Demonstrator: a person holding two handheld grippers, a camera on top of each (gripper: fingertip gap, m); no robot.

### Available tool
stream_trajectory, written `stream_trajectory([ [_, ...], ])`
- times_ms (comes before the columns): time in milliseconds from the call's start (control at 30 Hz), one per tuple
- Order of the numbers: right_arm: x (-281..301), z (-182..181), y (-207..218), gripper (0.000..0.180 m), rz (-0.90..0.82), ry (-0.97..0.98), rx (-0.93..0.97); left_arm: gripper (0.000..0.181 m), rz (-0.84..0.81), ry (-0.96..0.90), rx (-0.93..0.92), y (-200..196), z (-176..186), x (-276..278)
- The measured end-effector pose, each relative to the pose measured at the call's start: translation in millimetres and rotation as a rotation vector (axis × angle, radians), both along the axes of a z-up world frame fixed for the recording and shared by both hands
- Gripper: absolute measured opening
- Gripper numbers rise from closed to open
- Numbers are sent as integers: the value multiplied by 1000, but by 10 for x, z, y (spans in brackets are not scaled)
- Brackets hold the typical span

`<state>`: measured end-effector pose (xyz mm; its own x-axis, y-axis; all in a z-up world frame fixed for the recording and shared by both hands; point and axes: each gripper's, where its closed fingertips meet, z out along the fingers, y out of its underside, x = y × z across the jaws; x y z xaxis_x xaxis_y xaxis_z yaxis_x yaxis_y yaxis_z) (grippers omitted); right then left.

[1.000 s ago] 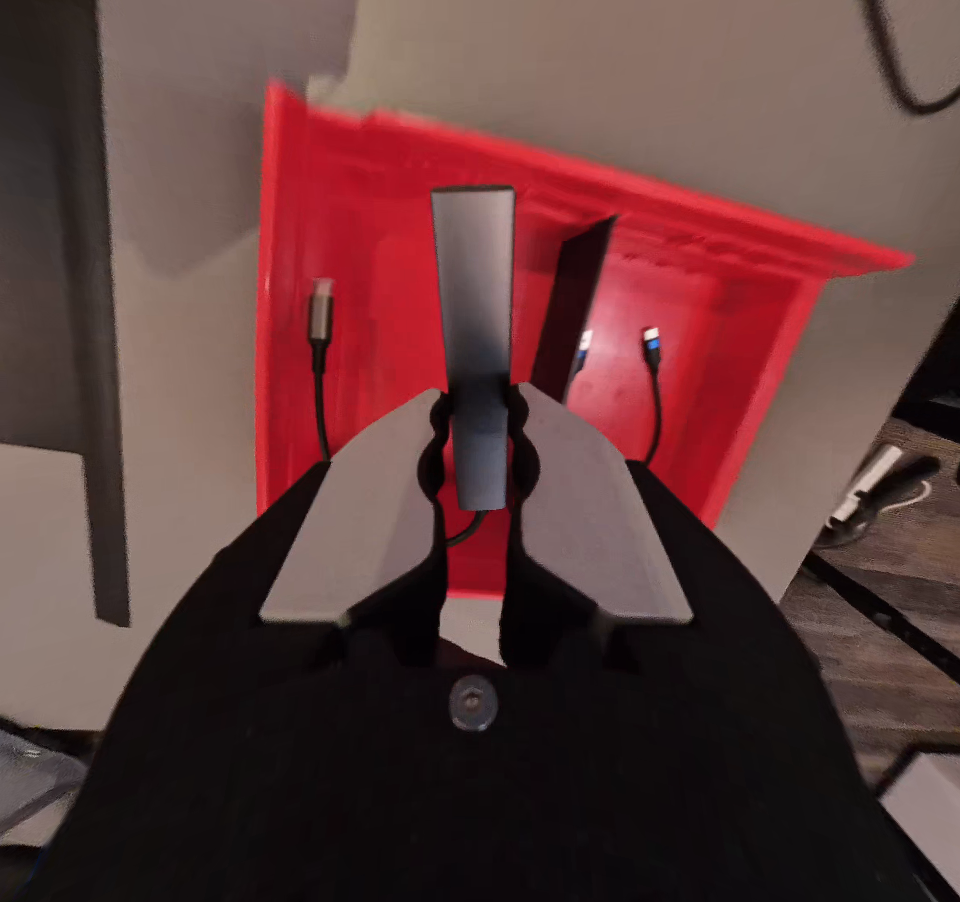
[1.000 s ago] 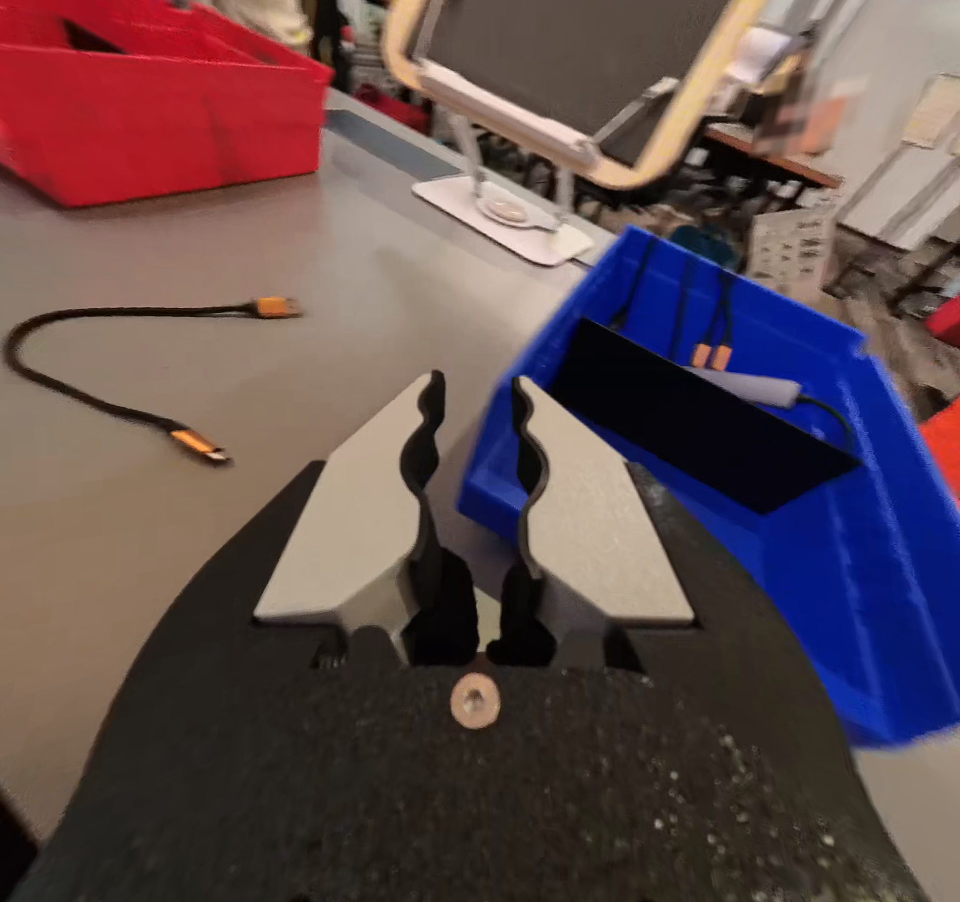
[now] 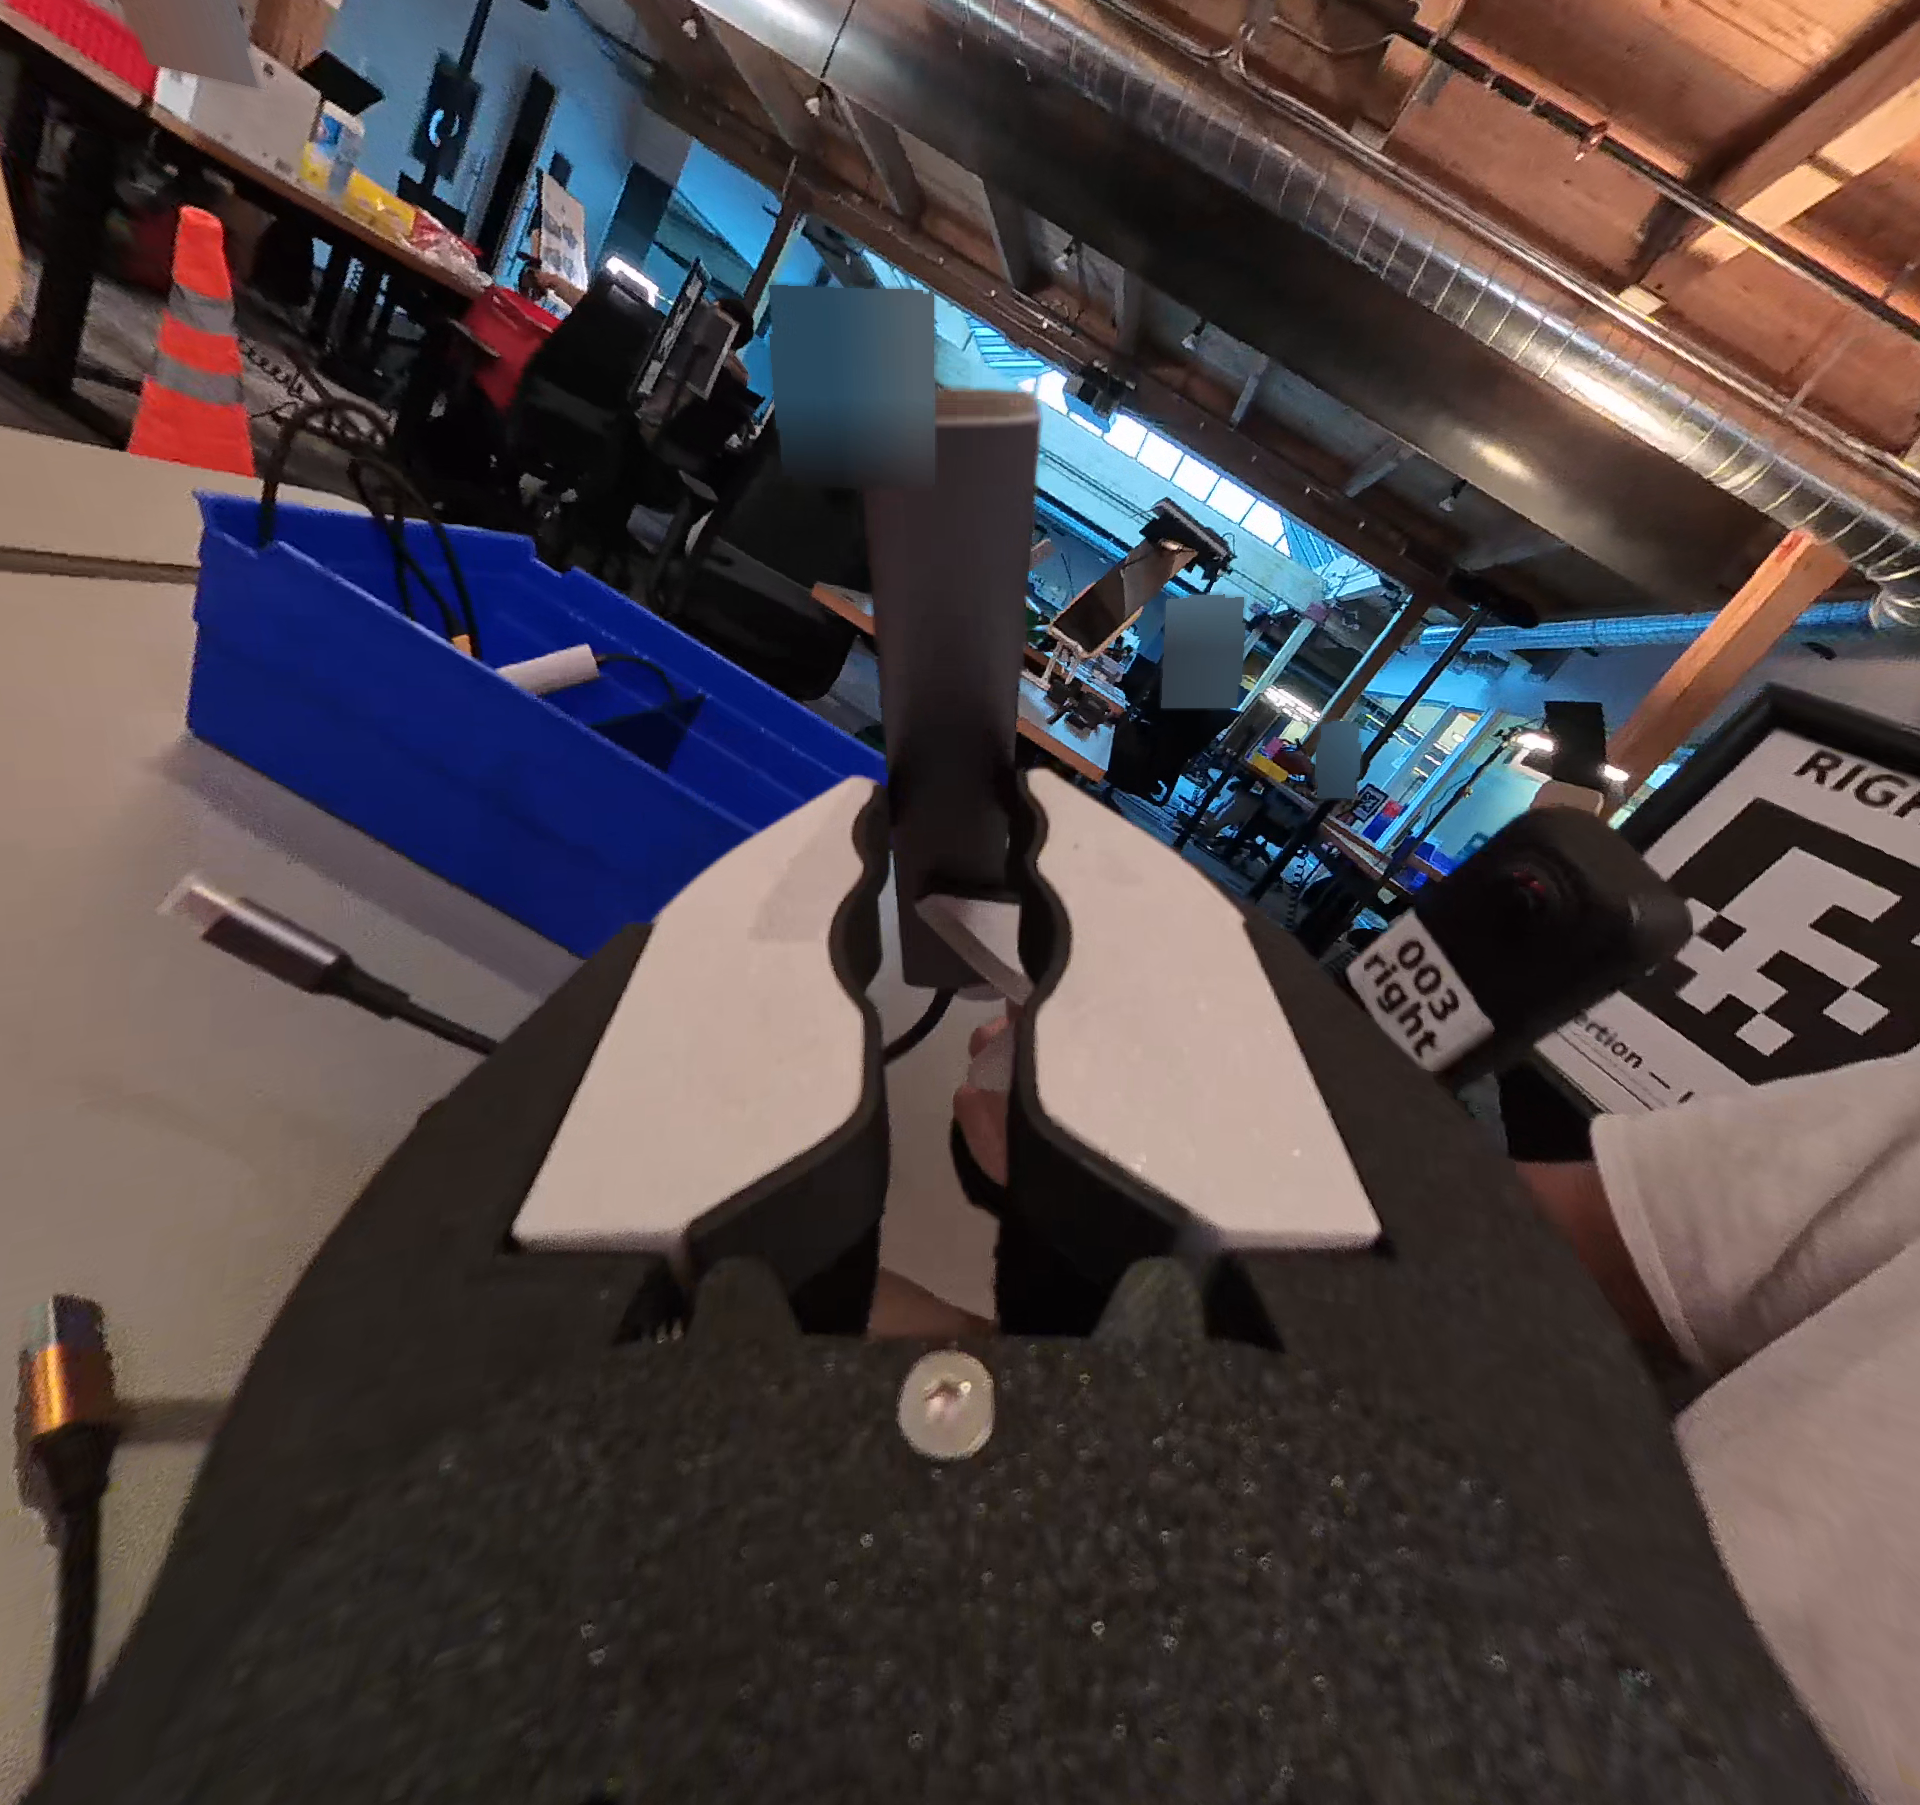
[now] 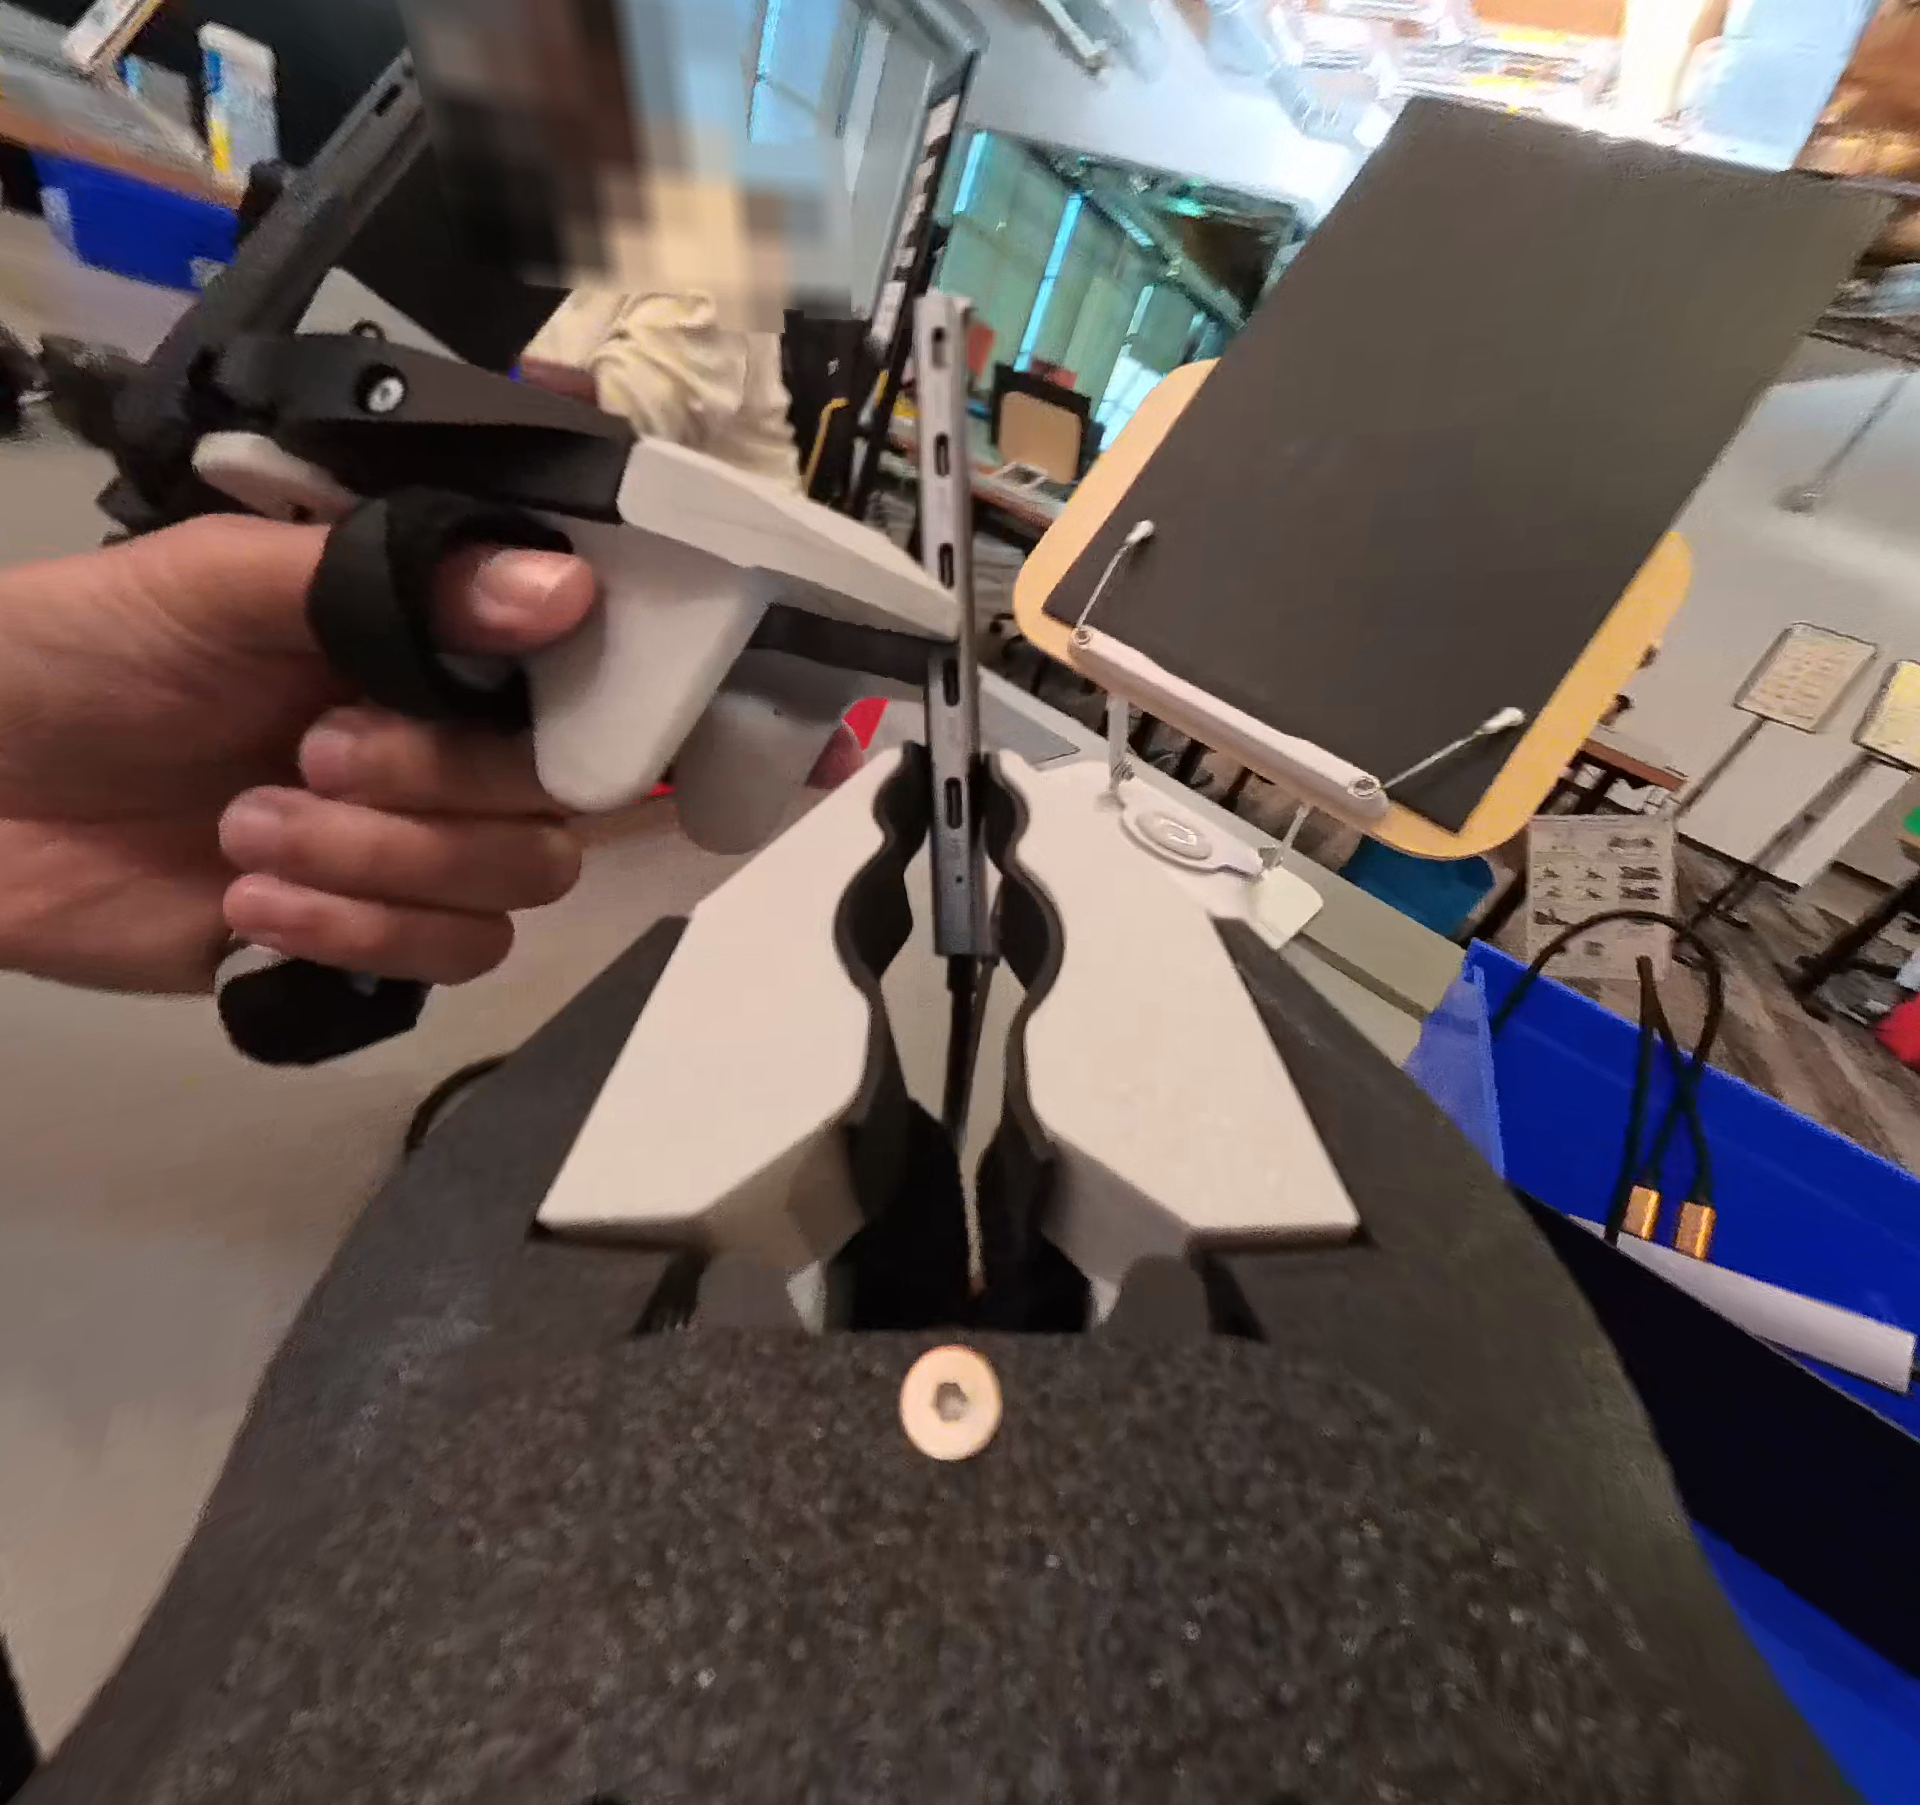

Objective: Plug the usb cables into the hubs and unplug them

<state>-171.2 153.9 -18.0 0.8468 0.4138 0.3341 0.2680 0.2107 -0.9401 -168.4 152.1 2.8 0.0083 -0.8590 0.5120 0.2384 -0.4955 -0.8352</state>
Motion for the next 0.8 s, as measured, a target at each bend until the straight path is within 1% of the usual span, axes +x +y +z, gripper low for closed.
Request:
stream_trajectory([
  [33, -2, -19, -28, 8, 35, -23, -4, 21, -14, 8, 32, -37, -37, -17],
  [100, -54, -106, -90, 8, 138, -88, -11, 21, -53, 100, 188, -129, -189, -75],
  [133, -57, -162, -100, 8, 171, -125, -20, 22, -86, 191, 296, -179, -342, -110],
  [200, -155, -285, -208, 8, 323, -168, -65, 33, -138, 389, 474, -222, -709, -214],
  [267, -219, -437, -305, 8, 438, -211, -134, 39, -145, 488, 605, -246, -909, -316],
  [300, -233, -513, -349, 8, 484, -235, -166, 38, -151, 511, 664, -284, -947, -352],
  [333, -242, -579, -394, 8, 527, -249, -193, 32, -169, 529, 707, -335, -968, -375],
  [433, -255, -719, -632, 9, 706, -226, -305, 32, -224, 538, 764, -503, -947, -370],
  [533, -243, -616, -715, 8, 782, -136, -318, 33, -258, 500, 801, -661, -886, -326],
  [600, -251, -561, -774, 8, 834, -101, -332, 29, -229, 455, 831, -699, -796, -290],
  [700, -247, -500, -824, 8, 873, -47, -333, 23, -225, 389, 819, -759, -666, -264],
  [800, -235, -509, -822, 8, 882, -54, -342, 12, -240, 382, 832, -820, -660, -252],
])
